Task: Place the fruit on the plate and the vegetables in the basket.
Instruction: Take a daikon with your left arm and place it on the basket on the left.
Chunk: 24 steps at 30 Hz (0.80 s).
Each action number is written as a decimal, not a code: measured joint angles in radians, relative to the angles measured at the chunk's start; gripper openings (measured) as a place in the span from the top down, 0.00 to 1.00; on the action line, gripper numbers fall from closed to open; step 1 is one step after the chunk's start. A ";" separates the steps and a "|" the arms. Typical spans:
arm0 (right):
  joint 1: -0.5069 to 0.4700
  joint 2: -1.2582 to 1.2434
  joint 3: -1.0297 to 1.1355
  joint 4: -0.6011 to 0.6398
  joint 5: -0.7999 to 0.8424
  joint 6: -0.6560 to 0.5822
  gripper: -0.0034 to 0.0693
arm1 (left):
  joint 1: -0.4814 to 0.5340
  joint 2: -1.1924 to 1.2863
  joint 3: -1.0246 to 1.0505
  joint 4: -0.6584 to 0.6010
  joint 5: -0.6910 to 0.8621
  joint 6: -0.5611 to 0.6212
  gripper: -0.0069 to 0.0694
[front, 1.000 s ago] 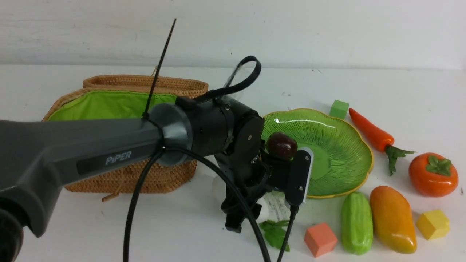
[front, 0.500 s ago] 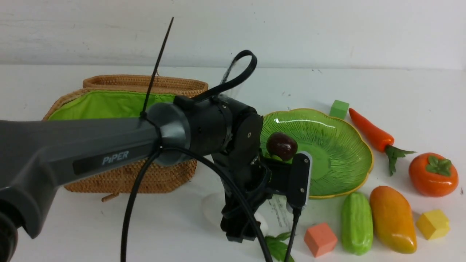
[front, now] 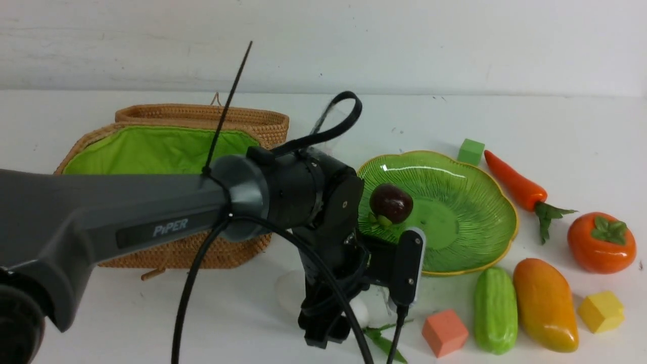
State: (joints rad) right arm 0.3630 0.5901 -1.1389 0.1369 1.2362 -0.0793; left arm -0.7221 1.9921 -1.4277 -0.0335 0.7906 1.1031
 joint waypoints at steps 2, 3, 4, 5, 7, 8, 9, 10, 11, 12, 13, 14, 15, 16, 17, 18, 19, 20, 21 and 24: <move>0.000 0.000 0.000 0.000 0.000 0.000 0.82 | 0.000 0.005 0.002 0.002 -0.006 0.000 0.18; 0.000 0.000 0.000 0.000 0.000 0.000 0.82 | 0.000 0.006 0.002 0.003 -0.025 0.000 0.23; 0.000 0.000 0.000 0.000 -0.003 0.000 0.82 | 0.000 0.006 0.002 0.005 -0.039 0.000 0.23; 0.000 0.000 0.000 0.000 -0.008 0.000 0.82 | 0.000 0.006 0.002 0.005 -0.047 -0.003 0.23; 0.000 0.000 0.000 0.001 -0.017 0.000 0.82 | 0.000 0.006 0.002 0.005 -0.058 -0.013 0.23; 0.000 0.000 0.000 0.002 -0.019 0.000 0.82 | 0.000 0.005 0.003 0.005 -0.058 -0.021 0.23; 0.000 0.000 0.000 0.003 -0.020 0.000 0.82 | 0.000 0.002 0.003 0.005 -0.058 -0.035 0.23; 0.000 0.000 0.000 0.003 -0.021 0.000 0.82 | 0.000 -0.003 0.003 0.004 -0.057 -0.046 0.23; 0.000 0.000 0.000 0.005 -0.026 0.000 0.82 | -0.002 -0.018 0.003 0.002 -0.052 -0.063 0.23; 0.000 0.000 0.000 0.006 -0.030 0.000 0.82 | -0.003 -0.037 0.003 0.002 -0.046 -0.088 0.23; 0.000 0.000 0.000 0.011 -0.034 0.000 0.82 | -0.009 -0.063 0.003 0.002 -0.043 -0.109 0.23; 0.000 0.000 0.000 0.012 -0.038 0.000 0.82 | -0.011 -0.082 0.003 0.001 -0.042 -0.117 0.23; 0.000 0.000 -0.001 0.017 -0.046 -0.001 0.82 | -0.015 -0.119 0.003 0.000 -0.039 -0.141 0.23; 0.000 0.000 -0.001 0.024 -0.061 -0.005 0.82 | -0.022 -0.158 0.003 -0.002 -0.039 -0.172 0.23; 0.000 0.000 -0.001 0.034 -0.074 -0.012 0.82 | -0.024 -0.199 0.003 -0.003 -0.039 -0.211 0.23; 0.000 0.000 -0.002 0.047 -0.092 -0.027 0.82 | -0.027 -0.231 0.003 0.000 -0.039 -0.249 0.23; 0.000 0.000 -0.003 0.086 -0.127 -0.057 0.82 | -0.027 -0.283 0.002 0.034 -0.040 -0.333 0.23; 0.000 0.000 -0.004 0.098 -0.141 -0.073 0.81 | -0.024 -0.310 0.001 0.051 -0.042 -0.368 0.23; 0.000 0.000 -0.006 0.136 -0.164 -0.107 0.81 | -0.017 -0.338 0.001 0.098 -0.042 -0.426 0.23; 0.000 -0.001 -0.008 0.261 -0.226 -0.230 0.81 | 0.029 -0.385 0.001 0.244 -0.041 -0.581 0.23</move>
State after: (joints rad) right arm 0.3630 0.5890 -1.1469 0.3975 1.0100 -0.3088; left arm -0.6935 1.6066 -1.4269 0.2105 0.7491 0.5225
